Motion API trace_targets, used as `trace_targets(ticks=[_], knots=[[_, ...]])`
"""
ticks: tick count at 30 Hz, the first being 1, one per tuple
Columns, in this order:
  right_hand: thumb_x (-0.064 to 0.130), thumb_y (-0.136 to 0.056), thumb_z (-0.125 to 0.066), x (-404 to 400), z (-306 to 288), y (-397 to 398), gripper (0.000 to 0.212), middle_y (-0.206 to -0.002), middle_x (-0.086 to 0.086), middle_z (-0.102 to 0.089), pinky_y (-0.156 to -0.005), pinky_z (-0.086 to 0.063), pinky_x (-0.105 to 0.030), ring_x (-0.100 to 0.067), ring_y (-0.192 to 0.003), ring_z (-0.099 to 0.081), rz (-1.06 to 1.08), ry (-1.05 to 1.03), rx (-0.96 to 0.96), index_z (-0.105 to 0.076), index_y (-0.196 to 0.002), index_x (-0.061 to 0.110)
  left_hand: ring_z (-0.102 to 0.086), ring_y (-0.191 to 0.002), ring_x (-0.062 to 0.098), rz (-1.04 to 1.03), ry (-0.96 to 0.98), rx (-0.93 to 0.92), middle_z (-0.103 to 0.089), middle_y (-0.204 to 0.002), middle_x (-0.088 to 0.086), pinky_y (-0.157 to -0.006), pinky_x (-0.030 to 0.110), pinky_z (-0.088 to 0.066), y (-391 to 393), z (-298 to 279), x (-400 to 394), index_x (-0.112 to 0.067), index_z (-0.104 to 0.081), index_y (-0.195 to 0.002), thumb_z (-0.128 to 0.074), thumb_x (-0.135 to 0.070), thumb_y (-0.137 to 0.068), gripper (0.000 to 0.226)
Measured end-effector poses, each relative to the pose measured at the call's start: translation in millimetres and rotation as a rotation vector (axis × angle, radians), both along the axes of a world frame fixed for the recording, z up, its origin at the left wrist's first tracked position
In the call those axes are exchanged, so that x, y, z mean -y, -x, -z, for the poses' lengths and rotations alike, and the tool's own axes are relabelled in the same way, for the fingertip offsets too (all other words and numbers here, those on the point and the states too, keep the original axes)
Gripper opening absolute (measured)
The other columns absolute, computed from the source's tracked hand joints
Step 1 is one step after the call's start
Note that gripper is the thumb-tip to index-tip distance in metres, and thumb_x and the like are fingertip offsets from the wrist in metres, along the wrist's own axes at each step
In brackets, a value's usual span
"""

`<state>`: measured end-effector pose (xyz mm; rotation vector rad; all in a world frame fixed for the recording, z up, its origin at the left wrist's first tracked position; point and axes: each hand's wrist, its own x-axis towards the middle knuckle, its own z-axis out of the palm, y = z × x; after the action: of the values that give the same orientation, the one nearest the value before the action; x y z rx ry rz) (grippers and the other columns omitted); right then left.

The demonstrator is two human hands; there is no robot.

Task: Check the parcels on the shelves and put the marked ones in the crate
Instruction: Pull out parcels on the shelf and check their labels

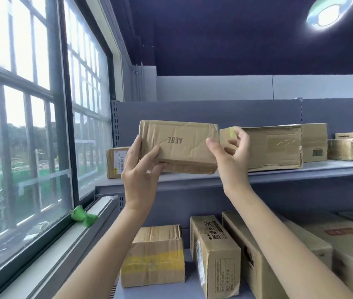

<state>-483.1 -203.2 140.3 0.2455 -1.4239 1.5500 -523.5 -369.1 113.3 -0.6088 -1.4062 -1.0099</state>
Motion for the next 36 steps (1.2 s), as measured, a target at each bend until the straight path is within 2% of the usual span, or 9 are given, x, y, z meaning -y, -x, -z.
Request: trace_targets(ticks=[3, 6, 9, 15, 22, 25, 30, 33, 36], knots=[[0.051, -0.061, -0.073, -2, 0, -10, 0.083, -0.146, 0.005, -0.033, -0.100, -0.035, -0.049, -0.018, -0.130, -0.038, -0.380, -0.026, 0.208, -0.029, -0.132, 0.046, -0.045, -0.120, 0.021, 0.011, -0.017, -0.054, -0.050, -0.130, 0.024, -0.103, 0.005, -0.029, -14, 3, 4, -0.001, -0.070, -0.102, -0.078, 0.004, -0.063, 0.040], [0.029, -0.078, -0.067, -10, 8, -15, 0.059, -0.130, 0.001, -0.053, -0.094, -0.045, -0.052, -0.025, -0.119, -0.051, -0.527, -0.049, 0.216, -0.039, -0.130, 0.039, -0.045, -0.118, 0.013, 0.014, 0.039, -0.046, -0.049, -0.131, 0.015, -0.099, 0.004, -0.032, -29, 9, 2, -0.003, -0.070, -0.101, -0.077, -0.014, -0.067, 0.036], [0.027, -0.069, -0.070, -26, 26, -19, 0.066, -0.131, -0.002, -0.052, -0.104, -0.042, -0.042, -0.019, -0.122, -0.050, -0.376, -0.075, 0.060, -0.043, -0.129, 0.032, -0.050, -0.118, 0.014, 0.157, 0.089, 0.146, -0.049, -0.132, 0.008, -0.097, 0.024, -0.045, -38, 16, -2, -0.011, -0.057, -0.118, -0.066, -0.041, -0.076, 0.053], [0.043, -0.066, -0.068, -42, 84, -38, 0.074, -0.141, 0.002, -0.020, -0.105, -0.021, -0.005, 0.004, -0.131, -0.023, 0.059, -0.439, -0.141, -0.027, -0.129, 0.041, -0.055, -0.110, 0.019, 0.677, -0.043, 0.937, -0.052, -0.127, 0.001, -0.094, 0.046, -0.045, -49, 20, -32, -0.023, -0.031, -0.133, -0.047, -0.059, -0.085, 0.062], [0.044, -0.061, -0.072, -59, 131, -38, 0.089, -0.142, 0.005, -0.007, -0.108, -0.018, -0.008, -0.001, -0.137, -0.012, 0.203, -0.563, -0.121, -0.018, -0.132, 0.038, -0.046, -0.113, 0.024, 0.682, -0.112, 1.117, -0.040, -0.126, -0.003, -0.092, 0.049, -0.045, -38, 33, -72, -0.033, -0.013, -0.138, -0.065, -0.065, -0.064, 0.096], [0.054, -0.060, -0.070, -68, 137, -45, 0.089, -0.140, 0.018, -0.006, -0.107, -0.020, -0.012, 0.001, -0.136, -0.011, 0.168, -0.596, -0.064, -0.013, -0.128, 0.058, -0.054, -0.104, 0.023, 0.748, -0.209, 1.141, -0.048, -0.122, 0.004, -0.078, 0.043, -0.053, -31, 45, -79, -0.027, -0.021, -0.136, -0.070, -0.047, -0.074, 0.082], [0.084, -0.052, -0.055, -85, 130, -67, 0.088, -0.131, 0.013, -0.039, -0.096, -0.042, -0.013, 0.013, -0.116, -0.042, -0.175, -0.296, 0.099, -0.024, -0.128, 0.051, -0.057, -0.094, 0.025, 0.937, -0.315, 1.298, -0.059, -0.109, 0.008, -0.066, 0.037, -0.050, -27, 55, -79, -0.022, -0.049, -0.122, -0.065, -0.042, -0.075, 0.054], [0.069, -0.062, -0.061, -94, 123, -77, 0.082, -0.128, 0.021, -0.039, -0.076, -0.043, -0.002, 0.022, -0.100, -0.049, -0.395, -0.265, 0.179, -0.026, -0.131, 0.043, -0.056, -0.087, 0.027, 0.984, -0.216, 1.425, -0.059, -0.092, 0.010, -0.068, 0.036, -0.050, -30, 63, -82, -0.019, -0.056, -0.112, -0.059, -0.044, -0.077, 0.043], [0.034, -0.081, -0.053, -89, 124, -82, 0.048, -0.121, 0.010, -0.053, -0.080, -0.049, -0.016, 0.004, -0.096, -0.060, -0.488, -0.321, 0.269, -0.035, -0.124, 0.049, -0.060, -0.085, 0.027, 1.004, -0.146, 1.445, -0.061, -0.092, 0.011, -0.069, 0.035, -0.049, -33, 72, -89, -0.019, -0.060, -0.107, -0.053, -0.054, -0.077, 0.047]])
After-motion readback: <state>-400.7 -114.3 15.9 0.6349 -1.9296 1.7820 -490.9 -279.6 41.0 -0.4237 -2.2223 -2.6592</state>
